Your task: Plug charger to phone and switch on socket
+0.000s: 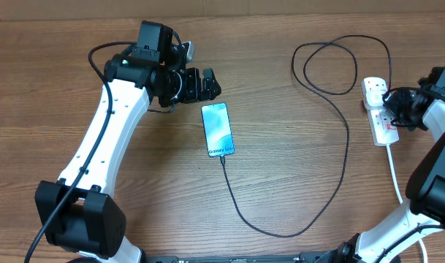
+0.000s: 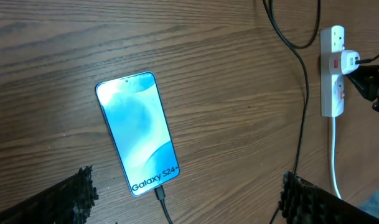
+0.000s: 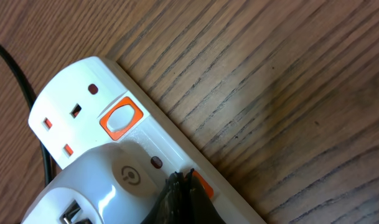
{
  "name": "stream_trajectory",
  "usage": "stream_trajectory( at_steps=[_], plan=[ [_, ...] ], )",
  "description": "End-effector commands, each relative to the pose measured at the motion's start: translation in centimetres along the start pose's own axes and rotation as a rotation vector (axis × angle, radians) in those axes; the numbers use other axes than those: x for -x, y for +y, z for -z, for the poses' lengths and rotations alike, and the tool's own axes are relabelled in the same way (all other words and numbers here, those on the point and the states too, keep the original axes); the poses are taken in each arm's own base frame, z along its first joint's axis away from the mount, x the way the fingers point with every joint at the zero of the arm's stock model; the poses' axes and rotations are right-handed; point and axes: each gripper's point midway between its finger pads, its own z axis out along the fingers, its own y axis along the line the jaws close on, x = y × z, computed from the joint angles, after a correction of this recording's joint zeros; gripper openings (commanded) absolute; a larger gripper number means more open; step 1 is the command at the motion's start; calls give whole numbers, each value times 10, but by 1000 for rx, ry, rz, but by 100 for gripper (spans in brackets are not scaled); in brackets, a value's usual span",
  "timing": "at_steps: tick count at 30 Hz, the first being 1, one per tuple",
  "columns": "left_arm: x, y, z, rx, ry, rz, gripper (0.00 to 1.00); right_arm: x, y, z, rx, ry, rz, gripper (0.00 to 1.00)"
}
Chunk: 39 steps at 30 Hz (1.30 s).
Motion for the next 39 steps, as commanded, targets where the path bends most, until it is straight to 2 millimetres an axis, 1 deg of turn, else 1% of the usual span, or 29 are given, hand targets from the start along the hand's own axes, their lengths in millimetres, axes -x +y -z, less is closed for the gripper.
stream_trajectory(
  at_steps=[1,6,12,15,17,19,22,26,29,30,31,34,37,39],
  plan=[
    [5,-5,6,-5,-25,-29,100,-65,49,-14,121,196,80,4],
    [5,-5,6,-3,-25,-29,100,-76,56,-14,118,226,97,4],
    [5,-5,6,-3,-25,-29,100,-76,53,-12,110,235,89,4],
    [5,-5,6,-4,-23,-28,100,-66,40,-2,48,230,37,4],
    [4,-5,6,-4,-18,-36,100,-55,20,10,-61,199,-34,4],
    [2,-4,6,-2,-11,-34,100,-41,2,28,-159,156,-92,4],
    [0,-4,6,0,-5,-45,100,-22,-7,62,-209,99,-125,4],
    [-1,-5,6,-7,2,-53,100,-8,-1,109,-190,37,-134,4],
    [-3,-5,6,-9,9,-60,100,-5,7,145,-162,-17,-129,4],
    [-4,-6,6,-17,13,-68,100,-6,11,157,-147,-34,-122,4],
    [-6,-10,6,-37,24,-88,100,-9,19,176,-116,-56,-100,4],
    [-12,-10,9,-42,44,-103,100,-21,48,214,4,-85,21,4],
    [-17,-12,16,-39,47,-118,100,-45,80,254,143,-110,169,4],
    [-19,-14,25,-34,35,-128,100,-66,101,283,241,-127,274,4]
  ],
)
